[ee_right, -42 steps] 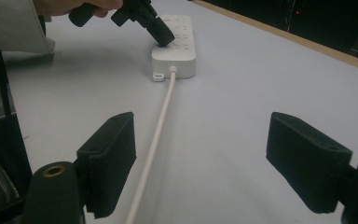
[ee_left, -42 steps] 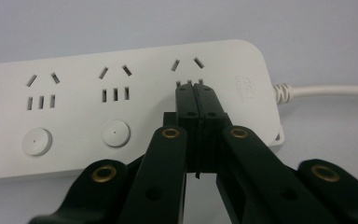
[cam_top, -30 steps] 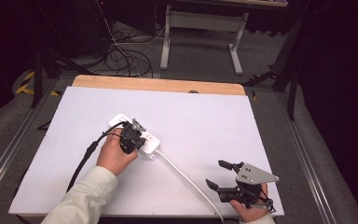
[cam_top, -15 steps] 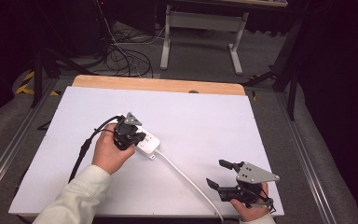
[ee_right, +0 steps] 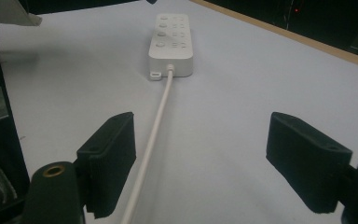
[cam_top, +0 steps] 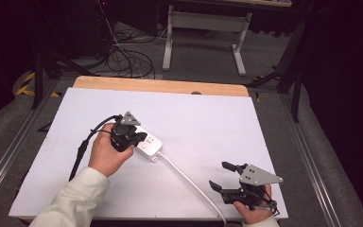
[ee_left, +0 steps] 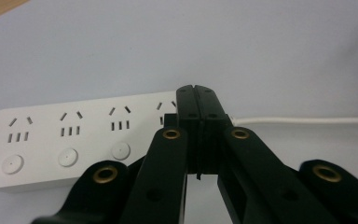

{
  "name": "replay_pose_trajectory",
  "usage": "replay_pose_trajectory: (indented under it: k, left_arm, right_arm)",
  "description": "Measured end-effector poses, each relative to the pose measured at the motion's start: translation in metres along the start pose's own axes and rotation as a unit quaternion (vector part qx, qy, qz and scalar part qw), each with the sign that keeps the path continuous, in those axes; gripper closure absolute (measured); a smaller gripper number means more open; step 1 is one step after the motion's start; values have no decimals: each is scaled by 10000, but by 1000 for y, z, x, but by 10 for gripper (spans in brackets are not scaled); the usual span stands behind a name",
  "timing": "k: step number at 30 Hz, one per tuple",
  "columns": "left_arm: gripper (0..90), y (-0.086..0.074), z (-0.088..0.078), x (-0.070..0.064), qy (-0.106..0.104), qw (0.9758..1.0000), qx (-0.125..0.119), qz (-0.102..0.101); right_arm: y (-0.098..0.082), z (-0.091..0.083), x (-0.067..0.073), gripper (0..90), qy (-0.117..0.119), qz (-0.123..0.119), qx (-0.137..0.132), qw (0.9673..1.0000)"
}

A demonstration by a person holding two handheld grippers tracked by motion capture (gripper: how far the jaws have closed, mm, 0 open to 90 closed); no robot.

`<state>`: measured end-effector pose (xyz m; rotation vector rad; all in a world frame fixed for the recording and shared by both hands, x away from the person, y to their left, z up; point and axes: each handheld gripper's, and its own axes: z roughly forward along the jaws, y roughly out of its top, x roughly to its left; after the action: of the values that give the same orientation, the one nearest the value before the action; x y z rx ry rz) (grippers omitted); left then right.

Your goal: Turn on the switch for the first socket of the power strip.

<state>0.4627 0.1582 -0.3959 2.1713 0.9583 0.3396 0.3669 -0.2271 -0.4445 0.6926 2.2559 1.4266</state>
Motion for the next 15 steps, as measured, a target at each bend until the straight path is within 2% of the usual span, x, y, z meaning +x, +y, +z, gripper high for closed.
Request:
replay_pose_trajectory:
  k: [1,2,3,5,8,10,11,15]
  left_arm:
    - [883,0,-2,-1,-30,10000,-66,23]
    - [770,0,-4,-2,-38,9999,-125,31]
    - [706,0,-6,-4,-35,9998,-186,35]
    - [639,0,-11,-7,13,9992,-358,201]
    - [552,-1,-19,-10,-14,9980,-567,295]
    - [457,-2,-25,-13,-31,9973,-649,351]
    - [406,-3,-28,-14,30,9970,-676,389]
    - [334,-9,-43,-18,6,9954,-844,449]
  right_arm:
    - [0,0,0,243,7,-11,-17,10000]
    - [0,0,0,243,6,-7,-19,10000]
    - [0,0,0,243,6,-6,-19,10000]
    - [0,0,0,243,-1,-7,-7,10000]
    - [0,0,1,243,11,-11,8,10000]
    - [0,0,1,243,16,-29,-10,10000]
    - [0,0,1,243,16,-26,-12,10000]
    - [0,0,1,243,19,-22,-23,10000]
